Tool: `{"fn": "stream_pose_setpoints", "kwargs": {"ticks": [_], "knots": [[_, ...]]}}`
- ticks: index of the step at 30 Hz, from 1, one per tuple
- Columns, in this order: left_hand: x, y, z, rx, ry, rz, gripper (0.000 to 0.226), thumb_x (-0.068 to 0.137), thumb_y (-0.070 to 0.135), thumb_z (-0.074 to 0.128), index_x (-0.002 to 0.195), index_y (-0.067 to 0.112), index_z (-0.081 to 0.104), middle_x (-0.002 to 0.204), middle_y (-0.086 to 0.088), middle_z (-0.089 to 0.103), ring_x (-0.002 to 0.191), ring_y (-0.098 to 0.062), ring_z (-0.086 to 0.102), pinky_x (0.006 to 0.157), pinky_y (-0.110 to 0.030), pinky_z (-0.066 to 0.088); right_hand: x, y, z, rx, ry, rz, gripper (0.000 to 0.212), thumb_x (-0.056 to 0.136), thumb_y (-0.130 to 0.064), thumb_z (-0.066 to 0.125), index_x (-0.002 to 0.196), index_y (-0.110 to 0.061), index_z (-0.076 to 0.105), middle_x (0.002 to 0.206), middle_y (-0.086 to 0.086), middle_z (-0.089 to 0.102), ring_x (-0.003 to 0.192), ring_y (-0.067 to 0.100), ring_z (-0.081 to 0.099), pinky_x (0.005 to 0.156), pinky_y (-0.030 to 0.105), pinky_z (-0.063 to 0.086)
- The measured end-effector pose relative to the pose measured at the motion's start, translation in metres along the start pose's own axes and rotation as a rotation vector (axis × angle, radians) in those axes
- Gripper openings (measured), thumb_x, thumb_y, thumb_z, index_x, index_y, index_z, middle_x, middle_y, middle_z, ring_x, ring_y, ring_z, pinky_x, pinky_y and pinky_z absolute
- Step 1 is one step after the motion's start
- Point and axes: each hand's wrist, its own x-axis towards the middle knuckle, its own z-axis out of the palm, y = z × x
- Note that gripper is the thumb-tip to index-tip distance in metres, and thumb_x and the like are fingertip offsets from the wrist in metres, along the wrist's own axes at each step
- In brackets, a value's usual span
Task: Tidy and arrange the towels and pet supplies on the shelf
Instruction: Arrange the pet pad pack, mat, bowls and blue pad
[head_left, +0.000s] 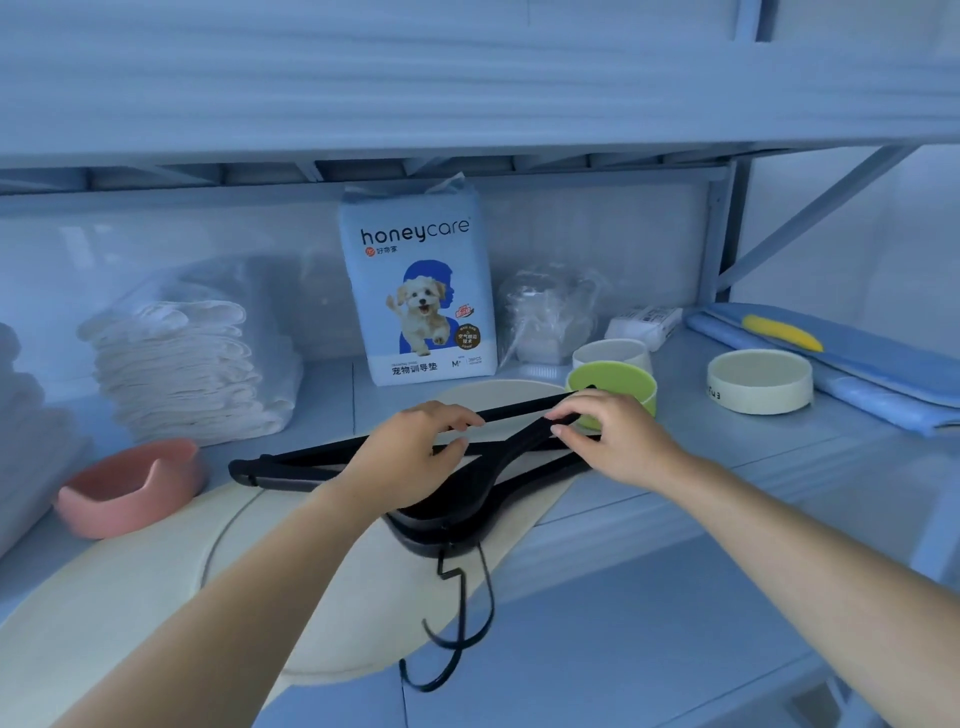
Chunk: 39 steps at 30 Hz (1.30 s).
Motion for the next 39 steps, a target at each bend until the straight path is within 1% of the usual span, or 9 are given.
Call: {"fn": "stream_pose_setpoints", "kwargs": {"ticks": [2,6,9,11,14,17,21,25,39], "knots": [[0.019,0.013,0.010,0.002,-0.003,0.018,0.028,0.092,0.024,0.051,0.118,0.033,0.058,0.117,0.014,0.058,0.106,-0.003,0.052,0.094,-0.022,0.044,0.003,0.020,-0.012,-0.009,0.001,-0.004,0.017,0.086,-0.018,0.065,0.101,-0.013,0.070,0.098,-0.002,0.069,0.094,0.010,0.060,0.084,0.019,0.044],[0.063,0.039,0.033,0.009,0.017,0.015,0.026,0.091,0.026,0.053,0.114,0.035,0.059,0.115,0.014,0.059,0.103,-0.002,0.053,0.091,-0.019,0.042,0.014,0.069,-0.037,-0.014,0.029,-0.028,0.016,0.082,-0.014,0.069,0.098,-0.011,0.071,0.100,0.000,0.069,0.096,0.010,0.060,0.083,0.005,0.036],[0.097,0.057,0.053,0.071,0.009,0.019,0.028,0.090,0.027,0.053,0.116,0.036,0.057,0.116,0.015,0.057,0.103,-0.003,0.051,0.090,-0.021,0.041,0.025,0.110,-0.048,-0.028,0.004,0.022,0.024,0.082,-0.021,0.070,0.104,-0.014,0.068,0.108,0.000,0.065,0.103,0.016,0.059,0.088,0.019,0.040],[0.117,0.066,0.065,0.107,0.005,0.007,0.029,0.089,0.028,0.054,0.116,0.037,0.057,0.115,0.014,0.056,0.106,-0.005,0.050,0.093,-0.027,0.043,0.031,0.134,-0.048,-0.027,-0.057,0.026,0.035,0.080,-0.027,0.072,0.112,-0.015,0.065,0.118,0.001,0.061,0.111,0.017,0.056,0.095,0.023,0.039],[0.141,0.074,0.084,0.140,0.000,-0.025,0.030,0.088,0.029,0.054,0.117,0.034,0.057,0.119,0.012,0.055,0.113,-0.008,0.049,0.097,-0.033,0.042,0.040,0.155,-0.041,-0.023,-0.165,0.009,0.054,0.079,-0.038,0.072,0.127,-0.020,0.056,0.142,-0.003,0.043,0.131,0.012,0.039,0.105,0.019,0.026],[0.153,0.078,0.098,0.170,-0.001,-0.095,0.029,0.088,0.034,0.054,0.117,0.036,0.056,0.122,0.013,0.052,0.112,-0.009,0.049,0.095,-0.034,0.043,0.049,0.168,-0.032,-0.043,-0.274,-0.038,0.065,0.079,-0.047,0.068,0.136,-0.026,0.046,0.152,-0.010,0.027,0.139,0.005,0.023,0.108,0.017,0.018],[0.160,0.082,0.110,0.198,-0.009,-0.167,0.029,0.089,0.032,0.055,0.117,0.037,0.056,0.124,0.011,0.051,0.114,-0.010,0.048,0.096,-0.032,0.041,0.051,0.184,-0.033,-0.111,-0.355,-0.106,0.075,0.076,-0.055,0.067,0.140,-0.028,0.040,0.153,-0.012,0.025,0.140,0.005,0.020,0.109,0.017,0.015],[0.163,0.087,0.117,0.212,-0.013,-0.191,0.031,0.088,0.029,0.054,0.119,0.036,0.056,0.124,0.010,0.051,0.117,-0.009,0.046,0.097,-0.033,0.041,0.042,0.194,-0.037,-0.128,-0.375,-0.131,0.076,0.078,-0.058,0.062,0.143,-0.033,0.032,0.155,-0.014,0.019,0.142,0.005,0.014,0.113,0.024,0.017],[0.177,0.114,0.155,0.211,-0.099,-0.034,0.045,0.083,0.022,0.058,0.125,0.036,0.053,0.134,0.019,0.047,0.122,-0.005,0.043,0.101,-0.021,0.035,0.008,0.205,-0.078,-0.305,-0.252,-0.042,0.076,0.071,-0.071,0.059,0.135,-0.034,0.044,0.147,-0.012,0.033,0.136,0.009,0.025,0.105,0.026,0.029]]}}
